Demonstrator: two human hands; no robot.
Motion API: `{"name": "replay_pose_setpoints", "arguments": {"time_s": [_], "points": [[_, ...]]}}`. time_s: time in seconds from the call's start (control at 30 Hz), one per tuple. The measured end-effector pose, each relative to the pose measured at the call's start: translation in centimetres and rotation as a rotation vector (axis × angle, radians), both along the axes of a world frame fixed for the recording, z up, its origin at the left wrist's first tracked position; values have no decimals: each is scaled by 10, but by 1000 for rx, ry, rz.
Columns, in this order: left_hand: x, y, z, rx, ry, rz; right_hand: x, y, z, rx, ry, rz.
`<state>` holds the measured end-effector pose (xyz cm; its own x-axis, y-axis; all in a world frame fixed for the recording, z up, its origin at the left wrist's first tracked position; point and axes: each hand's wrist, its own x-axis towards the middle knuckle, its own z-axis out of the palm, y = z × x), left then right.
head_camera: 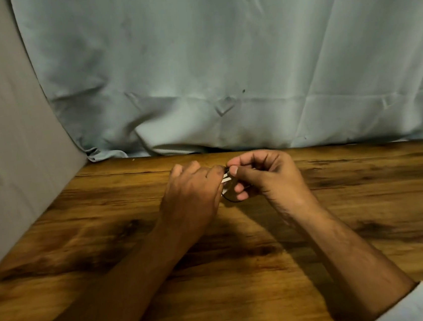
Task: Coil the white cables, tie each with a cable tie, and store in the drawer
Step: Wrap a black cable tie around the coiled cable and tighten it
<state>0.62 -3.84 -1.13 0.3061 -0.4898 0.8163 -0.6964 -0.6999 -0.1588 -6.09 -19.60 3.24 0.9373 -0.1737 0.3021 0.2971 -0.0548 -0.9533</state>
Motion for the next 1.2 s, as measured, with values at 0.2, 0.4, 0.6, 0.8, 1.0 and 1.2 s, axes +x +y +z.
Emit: {"name": "replay_pose_setpoints", "arguments": {"time_s": [0.2,0.4,0.6,0.8,1.0,1.2], "points": [[1,1,1,20,39,17,1,-2,-1,-43,-5,9],[-3,1,2,3,86,-3,4,-6,-2,-104,-24,5],[-5,1,2,29,67,-16,6,-9,-8,-143,-54,-16],[-5,1,2,41,67,-20,9,-10,-13,-295,-154,-57],[-8,0,3,54,107,-30,11,-10,-14,-343,-164,-85],[-8,0,2,74,182,-70,8,-18,1,-49,-161,-90]]}}
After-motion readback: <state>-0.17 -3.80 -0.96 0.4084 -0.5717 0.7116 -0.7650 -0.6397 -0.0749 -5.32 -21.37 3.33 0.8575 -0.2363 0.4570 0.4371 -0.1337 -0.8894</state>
